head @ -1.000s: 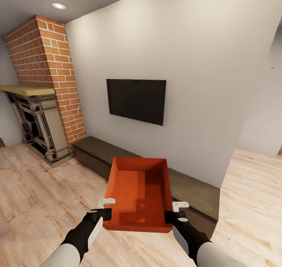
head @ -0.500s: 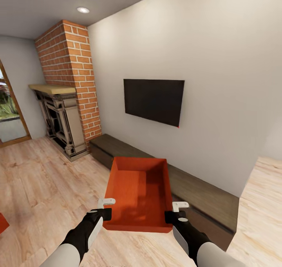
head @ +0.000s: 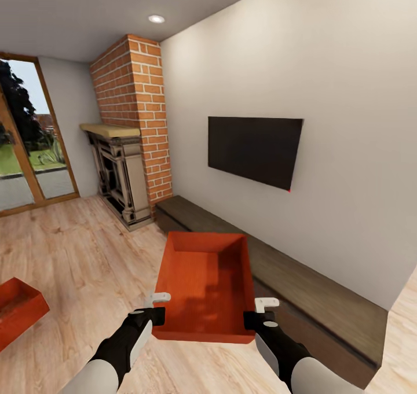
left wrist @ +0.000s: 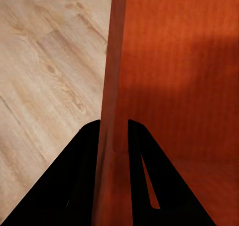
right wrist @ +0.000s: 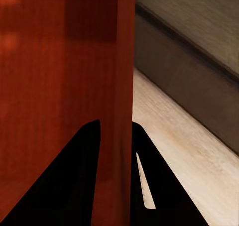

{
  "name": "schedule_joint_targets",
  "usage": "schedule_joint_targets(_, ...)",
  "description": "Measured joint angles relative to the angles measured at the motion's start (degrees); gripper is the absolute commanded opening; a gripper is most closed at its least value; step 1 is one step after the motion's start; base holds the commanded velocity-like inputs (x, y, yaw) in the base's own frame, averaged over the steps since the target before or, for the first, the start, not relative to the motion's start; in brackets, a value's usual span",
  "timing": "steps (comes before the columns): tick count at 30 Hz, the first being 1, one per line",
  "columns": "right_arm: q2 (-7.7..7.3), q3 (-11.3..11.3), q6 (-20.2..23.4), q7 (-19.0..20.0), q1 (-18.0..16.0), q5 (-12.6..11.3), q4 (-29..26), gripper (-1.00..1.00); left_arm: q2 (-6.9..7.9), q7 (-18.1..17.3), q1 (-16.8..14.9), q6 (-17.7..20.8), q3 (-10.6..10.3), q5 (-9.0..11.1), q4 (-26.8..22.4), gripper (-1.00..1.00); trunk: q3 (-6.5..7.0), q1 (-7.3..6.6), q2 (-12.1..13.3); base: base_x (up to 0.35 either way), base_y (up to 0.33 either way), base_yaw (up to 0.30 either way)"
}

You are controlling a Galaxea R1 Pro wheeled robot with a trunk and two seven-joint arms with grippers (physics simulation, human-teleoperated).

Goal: Move the two storage containers from the living room to the garage. In the garage, place one container on the floor and stack the other container on top of it (either order is fine).

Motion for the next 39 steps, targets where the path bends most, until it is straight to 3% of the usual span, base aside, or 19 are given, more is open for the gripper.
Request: schedule_joint_targets(39,0.10,-0.08,0.05,-0.12,0.00,0.15,-0.02,-1.00,0.09,-0.14,0.00,-0.01,0.02,0.01,0.00,-1.00,0.00,0.00,-0.01,0.000,0.000,0.267)
